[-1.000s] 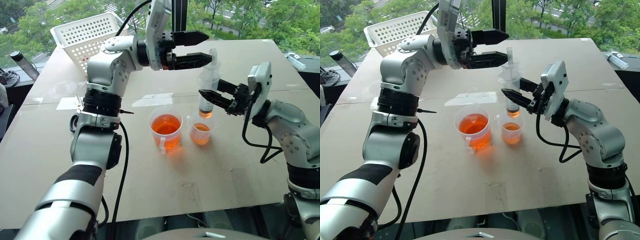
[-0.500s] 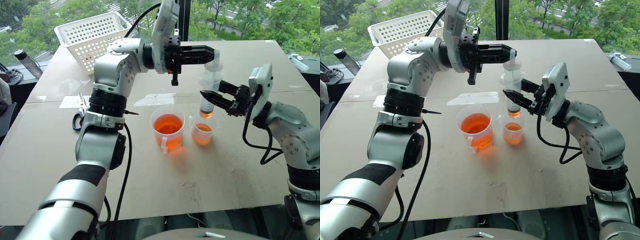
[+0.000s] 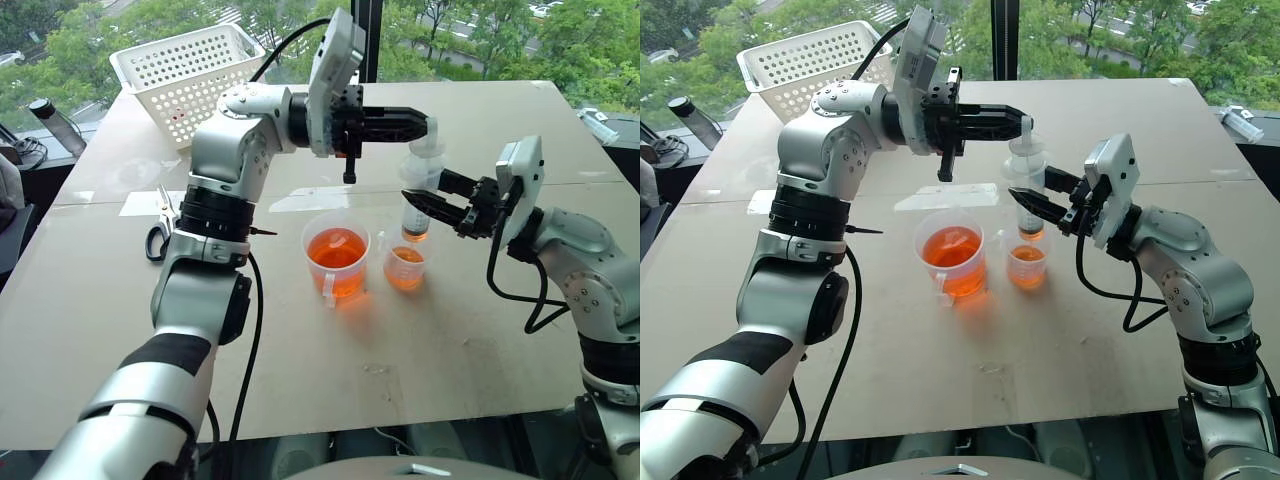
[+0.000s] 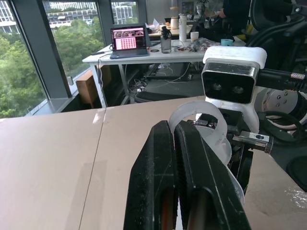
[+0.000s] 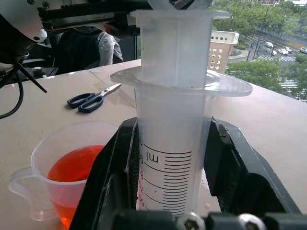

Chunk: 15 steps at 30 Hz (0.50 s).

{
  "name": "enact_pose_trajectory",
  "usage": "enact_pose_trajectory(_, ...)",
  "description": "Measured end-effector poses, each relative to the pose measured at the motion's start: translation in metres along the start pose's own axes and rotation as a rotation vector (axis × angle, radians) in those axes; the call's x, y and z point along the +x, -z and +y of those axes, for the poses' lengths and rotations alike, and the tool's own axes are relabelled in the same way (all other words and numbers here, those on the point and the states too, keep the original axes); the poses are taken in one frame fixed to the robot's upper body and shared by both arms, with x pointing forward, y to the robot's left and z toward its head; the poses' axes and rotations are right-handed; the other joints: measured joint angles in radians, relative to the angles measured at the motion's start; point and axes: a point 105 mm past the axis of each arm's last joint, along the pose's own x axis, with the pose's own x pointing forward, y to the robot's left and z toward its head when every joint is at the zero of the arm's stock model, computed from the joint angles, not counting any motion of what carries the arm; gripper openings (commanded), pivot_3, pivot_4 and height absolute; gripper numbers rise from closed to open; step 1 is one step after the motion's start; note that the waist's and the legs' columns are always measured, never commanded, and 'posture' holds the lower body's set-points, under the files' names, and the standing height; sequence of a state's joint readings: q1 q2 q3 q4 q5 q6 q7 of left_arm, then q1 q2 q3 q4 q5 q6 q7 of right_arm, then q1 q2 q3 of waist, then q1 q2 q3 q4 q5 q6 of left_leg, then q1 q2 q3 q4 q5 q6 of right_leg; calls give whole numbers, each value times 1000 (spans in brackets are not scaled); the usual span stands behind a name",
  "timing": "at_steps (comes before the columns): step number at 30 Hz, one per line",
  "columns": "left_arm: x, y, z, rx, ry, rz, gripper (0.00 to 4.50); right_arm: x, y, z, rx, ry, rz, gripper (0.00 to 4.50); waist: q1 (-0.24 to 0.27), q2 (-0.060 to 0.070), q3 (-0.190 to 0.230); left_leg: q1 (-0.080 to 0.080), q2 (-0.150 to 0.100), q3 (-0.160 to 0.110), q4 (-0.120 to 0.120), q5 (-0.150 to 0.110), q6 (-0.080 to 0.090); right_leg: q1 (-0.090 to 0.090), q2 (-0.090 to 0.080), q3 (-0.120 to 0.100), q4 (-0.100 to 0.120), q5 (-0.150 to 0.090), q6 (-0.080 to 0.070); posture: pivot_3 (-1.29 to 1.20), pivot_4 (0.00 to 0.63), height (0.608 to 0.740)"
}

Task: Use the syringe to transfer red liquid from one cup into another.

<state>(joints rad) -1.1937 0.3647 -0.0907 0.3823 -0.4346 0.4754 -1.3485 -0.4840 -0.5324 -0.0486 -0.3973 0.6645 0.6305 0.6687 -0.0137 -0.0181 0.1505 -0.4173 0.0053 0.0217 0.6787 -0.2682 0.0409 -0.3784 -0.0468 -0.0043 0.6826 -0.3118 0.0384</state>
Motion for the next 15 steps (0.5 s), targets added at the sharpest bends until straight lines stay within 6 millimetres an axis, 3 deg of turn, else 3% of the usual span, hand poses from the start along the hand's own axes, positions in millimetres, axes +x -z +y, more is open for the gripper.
enact_pose_trajectory(15,3,10,-1,-4,-23,13,41,3,-6,0,53,4,-4,1437,0,0,0,0,0,0,0,0,0,0,0,0,0,0,0,0,150,740)
